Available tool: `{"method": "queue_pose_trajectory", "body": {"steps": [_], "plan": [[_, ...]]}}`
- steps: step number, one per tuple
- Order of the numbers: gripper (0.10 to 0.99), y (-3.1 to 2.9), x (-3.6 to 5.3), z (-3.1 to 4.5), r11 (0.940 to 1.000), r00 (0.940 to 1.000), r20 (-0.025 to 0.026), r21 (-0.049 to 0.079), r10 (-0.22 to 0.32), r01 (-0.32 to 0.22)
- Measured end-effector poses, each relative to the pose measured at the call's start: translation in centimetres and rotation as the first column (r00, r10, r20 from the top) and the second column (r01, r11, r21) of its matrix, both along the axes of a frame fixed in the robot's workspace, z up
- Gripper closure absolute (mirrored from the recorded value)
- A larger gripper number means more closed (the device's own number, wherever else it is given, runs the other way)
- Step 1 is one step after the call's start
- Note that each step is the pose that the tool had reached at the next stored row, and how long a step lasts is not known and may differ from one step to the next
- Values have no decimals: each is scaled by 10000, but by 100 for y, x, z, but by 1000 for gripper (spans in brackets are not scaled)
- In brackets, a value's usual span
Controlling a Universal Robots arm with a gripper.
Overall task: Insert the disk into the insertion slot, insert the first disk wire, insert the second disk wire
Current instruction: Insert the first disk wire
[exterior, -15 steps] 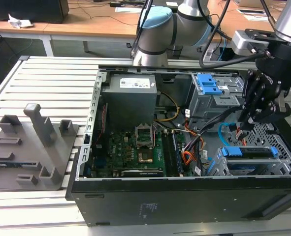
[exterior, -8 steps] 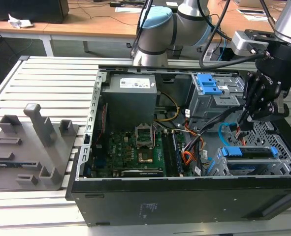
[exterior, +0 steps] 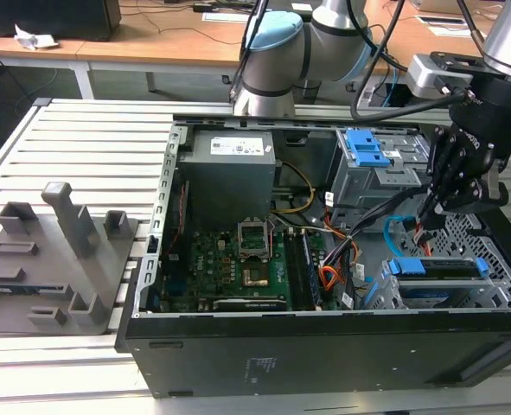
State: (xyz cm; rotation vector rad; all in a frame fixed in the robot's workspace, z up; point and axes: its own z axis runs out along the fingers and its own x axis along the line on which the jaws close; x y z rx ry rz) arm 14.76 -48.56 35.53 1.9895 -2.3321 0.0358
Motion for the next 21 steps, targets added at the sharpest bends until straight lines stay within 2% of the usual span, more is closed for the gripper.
{"method": "queue_pose_trajectory", "body": {"steps": [3,7,16,18,21], "plan": [[925,-17,1,1,10000,10000,0,-1,-1,1],[925,-111,1,0,10000,10000,0,-1,0,0],[925,-282,1,-2,10000,10000,0,-1,0,0],[925,-293,1,-5,10000,10000,0,1,0,0],[925,-309,2,-15,9999,10000,0,157,0,0]]}}
